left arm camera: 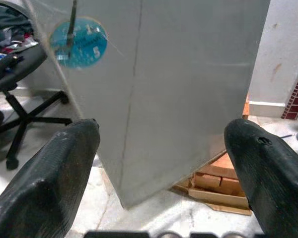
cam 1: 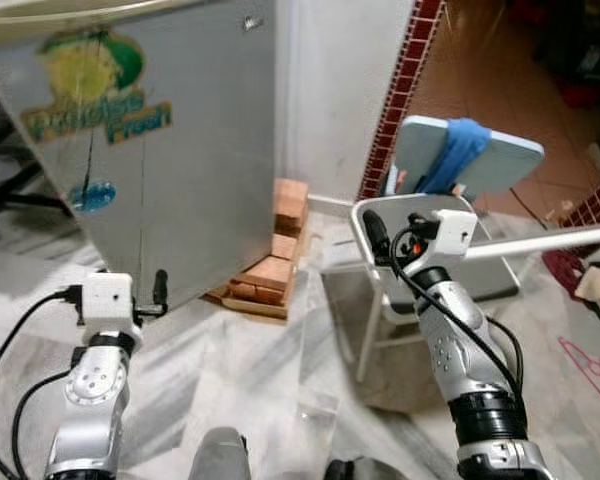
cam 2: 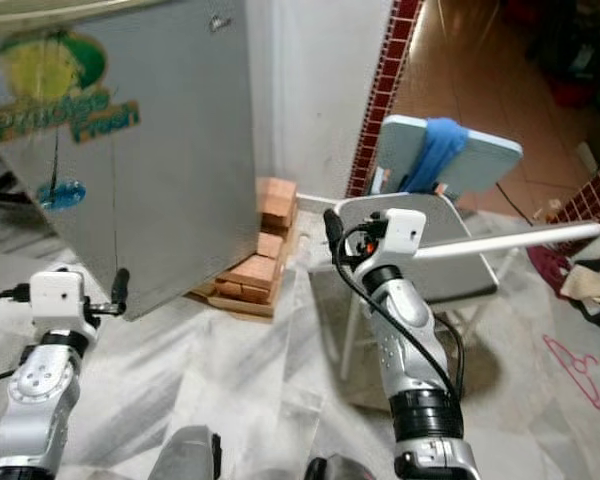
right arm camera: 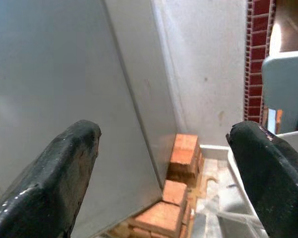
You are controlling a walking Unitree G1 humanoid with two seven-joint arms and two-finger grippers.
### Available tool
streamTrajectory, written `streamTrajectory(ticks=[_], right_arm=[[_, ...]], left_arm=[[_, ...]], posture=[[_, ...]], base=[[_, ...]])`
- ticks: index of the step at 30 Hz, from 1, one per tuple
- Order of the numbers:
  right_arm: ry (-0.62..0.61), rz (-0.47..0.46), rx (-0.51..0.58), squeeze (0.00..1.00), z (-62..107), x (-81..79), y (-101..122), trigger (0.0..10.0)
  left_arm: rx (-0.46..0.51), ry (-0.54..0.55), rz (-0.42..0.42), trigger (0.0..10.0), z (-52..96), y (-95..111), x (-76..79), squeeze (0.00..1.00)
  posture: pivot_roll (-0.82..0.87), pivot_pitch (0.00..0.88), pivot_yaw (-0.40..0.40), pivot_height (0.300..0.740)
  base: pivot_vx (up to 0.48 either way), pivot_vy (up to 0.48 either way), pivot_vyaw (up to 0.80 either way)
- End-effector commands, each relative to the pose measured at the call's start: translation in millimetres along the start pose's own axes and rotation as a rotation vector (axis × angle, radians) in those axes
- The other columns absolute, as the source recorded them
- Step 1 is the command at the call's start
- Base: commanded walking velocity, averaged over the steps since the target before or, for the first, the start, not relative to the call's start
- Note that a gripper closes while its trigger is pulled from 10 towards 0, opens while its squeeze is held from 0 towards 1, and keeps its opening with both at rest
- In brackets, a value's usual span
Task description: Restocking fridge
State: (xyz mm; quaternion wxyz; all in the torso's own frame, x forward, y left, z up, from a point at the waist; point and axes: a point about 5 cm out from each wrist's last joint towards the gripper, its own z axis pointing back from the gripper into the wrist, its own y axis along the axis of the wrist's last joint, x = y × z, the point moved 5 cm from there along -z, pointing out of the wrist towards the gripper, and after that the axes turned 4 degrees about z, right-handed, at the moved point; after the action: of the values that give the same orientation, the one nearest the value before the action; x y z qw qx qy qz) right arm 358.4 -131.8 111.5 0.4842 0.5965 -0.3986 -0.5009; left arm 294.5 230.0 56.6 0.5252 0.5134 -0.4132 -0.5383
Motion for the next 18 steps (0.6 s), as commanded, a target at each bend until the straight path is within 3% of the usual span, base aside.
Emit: streamTrajectory(ticks=[1,4,7,18], right_arm=[[-0.04,0.05,0.036,0.0,3.6,7.2,9.2,10.0],[-0.051,0.046,0.03,0.0,5.3,9.3,7.1,10.0],[-0.067,0.046,0.01,0.0,8.4,13.4,0.5,10.0],[-0.071,0.068,0.021,0.0,9.0,15.5,2.3,10.0]], left_arm=[[0.044,-0.045,-0.022,10.0,-2.6,12.1,11.1,0.0],[0.049,-0.05,-0.011,10.0,-3.1,14.7,13.1,0.0],[0.061,-0.068,0.0,10.0,-3.9,18.7,19.8,0.0],[0.06,-0.095,0.012,10.0,-4.0,17.6,27.4,0.0]], posture=[[0.12,0.059,-0.048,0.74],[0.12,0.064,-0.045,0.74],[0.11,0.063,-0.041,0.74],[0.1,0.052,-0.033,0.74]], base=[[0.0,0.48,0.0],[0.0,0.477,0.0],[0.0,0.476,-0.6],[0.0,0.476,-0.79]])
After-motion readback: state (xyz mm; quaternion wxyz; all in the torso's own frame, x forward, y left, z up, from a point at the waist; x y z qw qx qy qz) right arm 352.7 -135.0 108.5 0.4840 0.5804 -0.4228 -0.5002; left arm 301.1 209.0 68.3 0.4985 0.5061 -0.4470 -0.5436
